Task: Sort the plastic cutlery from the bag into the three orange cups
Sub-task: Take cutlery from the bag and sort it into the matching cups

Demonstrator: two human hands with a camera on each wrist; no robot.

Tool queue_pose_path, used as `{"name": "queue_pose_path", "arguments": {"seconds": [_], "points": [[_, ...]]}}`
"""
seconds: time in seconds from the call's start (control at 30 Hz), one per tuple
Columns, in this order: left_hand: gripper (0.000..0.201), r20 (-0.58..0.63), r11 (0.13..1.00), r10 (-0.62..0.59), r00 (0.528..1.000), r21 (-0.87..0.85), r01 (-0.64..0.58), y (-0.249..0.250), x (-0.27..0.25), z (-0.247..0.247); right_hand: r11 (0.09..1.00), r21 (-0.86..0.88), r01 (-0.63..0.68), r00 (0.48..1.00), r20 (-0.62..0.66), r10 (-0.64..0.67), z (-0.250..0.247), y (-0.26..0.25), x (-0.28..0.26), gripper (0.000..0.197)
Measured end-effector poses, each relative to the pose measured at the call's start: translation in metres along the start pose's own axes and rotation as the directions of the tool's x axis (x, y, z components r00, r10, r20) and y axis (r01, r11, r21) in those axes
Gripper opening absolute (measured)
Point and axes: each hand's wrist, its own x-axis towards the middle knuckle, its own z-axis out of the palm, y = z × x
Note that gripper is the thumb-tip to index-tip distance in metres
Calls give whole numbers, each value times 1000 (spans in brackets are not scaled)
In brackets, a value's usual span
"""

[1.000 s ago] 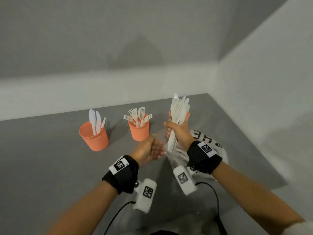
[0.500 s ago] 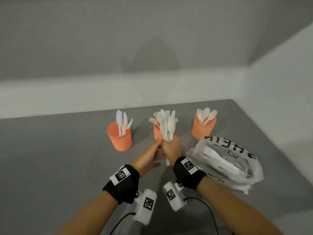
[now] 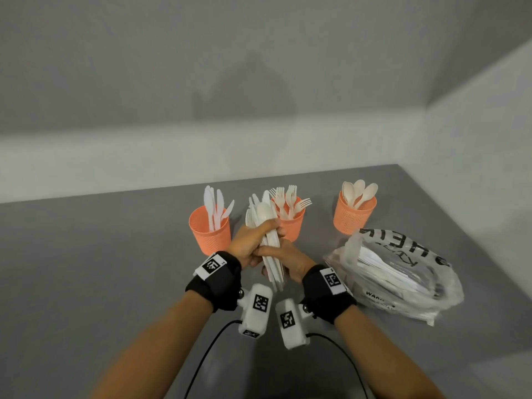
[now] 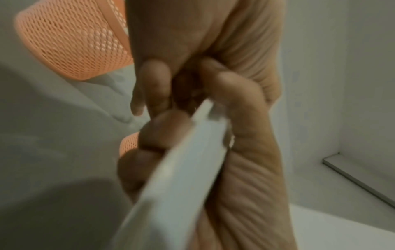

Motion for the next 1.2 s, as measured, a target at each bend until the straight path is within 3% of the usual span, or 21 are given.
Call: {"name": "queue_pose_path", "arguments": {"seconds": [0.1, 0.17, 0.23, 0.3, 0.37, 0.47, 0.67, 0.77, 0.87, 1.03, 1.2], "points": [[28, 81, 1000, 7, 997, -11, -6, 1, -1, -1, 968, 213, -137, 987, 112, 115, -3, -1, -6, 14], [46, 102, 1000, -6, 995, -5, 7, -1, -1, -3, 937, 301, -177, 980, 139, 141, -3, 3, -6, 11], [60, 92, 1000, -12, 996, 2, 12, -3, 0, -7, 929, 335, -156, 987, 92, 132, -5, 6, -4, 6], [64, -5, 1000, -1, 1000, 23, 1, -4, 4, -10, 934, 336, -120, 992, 16, 121, -10, 8, -2, 3], [52, -123, 995, 72, 990, 74, -63, -5, 7, -11, 945, 316, -86, 993, -51, 108, -16, 10, 0, 18], [32, -176, 984, 146, 974, 127, -125, -7, 10, -7, 969, 239, -58, 991, -106, 86, -23, 13, 2, 36], [22, -212, 967, 241, 947, 141, -214, -4, 12, 3, 967, 213, -141, 990, 5, 143, -33, 13, -5, 33], [22, -236, 942, 298, 925, 228, -245, -5, 17, 1, 956, 221, -195, 980, 68, 185, -39, 13, -9, 28], [7, -208, 957, 261, 943, 184, -224, 2, 17, 4, 941, 254, -225, 973, 101, 205, -43, 14, -11, 30], [19, -221, 979, 201, 954, 68, -191, 12, 14, 6, 925, 334, -181, 983, 56, 172, -50, 15, -9, 38], [8, -196, 971, 232, 953, 111, -214, 1, 7, 18, 954, 273, -121, 991, -26, 133, -49, 12, -5, 27]]}}
